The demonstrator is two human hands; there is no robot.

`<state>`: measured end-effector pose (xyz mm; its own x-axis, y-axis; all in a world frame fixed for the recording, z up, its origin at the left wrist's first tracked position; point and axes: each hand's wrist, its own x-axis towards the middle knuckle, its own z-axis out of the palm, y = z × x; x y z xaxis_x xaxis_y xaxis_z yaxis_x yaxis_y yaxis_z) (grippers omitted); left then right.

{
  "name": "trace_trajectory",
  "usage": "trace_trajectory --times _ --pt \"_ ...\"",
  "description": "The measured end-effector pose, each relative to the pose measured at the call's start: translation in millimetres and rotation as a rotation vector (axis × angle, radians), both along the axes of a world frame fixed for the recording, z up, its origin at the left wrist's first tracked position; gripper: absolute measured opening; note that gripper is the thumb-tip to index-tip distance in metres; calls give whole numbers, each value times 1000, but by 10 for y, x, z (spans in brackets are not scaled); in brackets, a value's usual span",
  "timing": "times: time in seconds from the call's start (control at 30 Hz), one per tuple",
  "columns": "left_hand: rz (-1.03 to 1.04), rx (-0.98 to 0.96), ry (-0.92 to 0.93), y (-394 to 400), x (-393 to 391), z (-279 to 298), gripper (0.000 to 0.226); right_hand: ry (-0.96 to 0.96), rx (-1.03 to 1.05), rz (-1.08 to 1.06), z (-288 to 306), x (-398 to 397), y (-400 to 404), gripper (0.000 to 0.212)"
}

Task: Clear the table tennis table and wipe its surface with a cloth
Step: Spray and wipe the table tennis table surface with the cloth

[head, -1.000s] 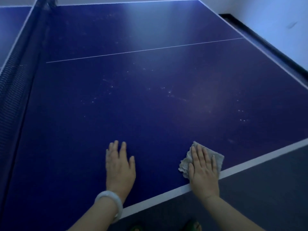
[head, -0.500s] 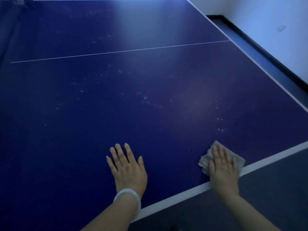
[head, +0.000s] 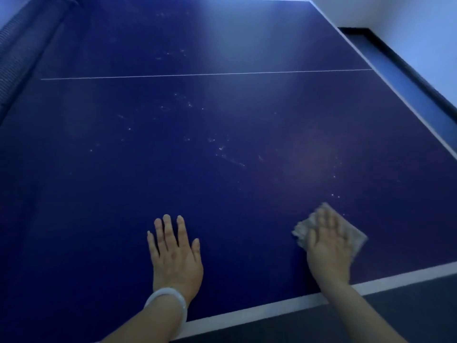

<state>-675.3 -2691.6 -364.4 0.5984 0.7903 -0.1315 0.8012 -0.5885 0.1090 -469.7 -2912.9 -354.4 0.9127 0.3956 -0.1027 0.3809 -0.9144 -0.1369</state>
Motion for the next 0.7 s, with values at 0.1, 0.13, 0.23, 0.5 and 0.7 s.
trace_trajectory --times 0.1,0.13,0.23,0.5,0.7 --pt "-4 3 0 2 3 10 75 -22 35 -213 -4 -133 258 57" --pt "-9 12 2 3 6 14 78 -44 22 -104 -23 -268 407 57" --pt "-10 20 7 1 10 13 80 -38 65 477 -95 -683 831 61" --pt "7 -3 -6 15 3 25 73 -16 6 191 -20 405 810 56" --pt "3 -7 7 4 6 34 72 -52 42 348 -77 -313 1351 62"
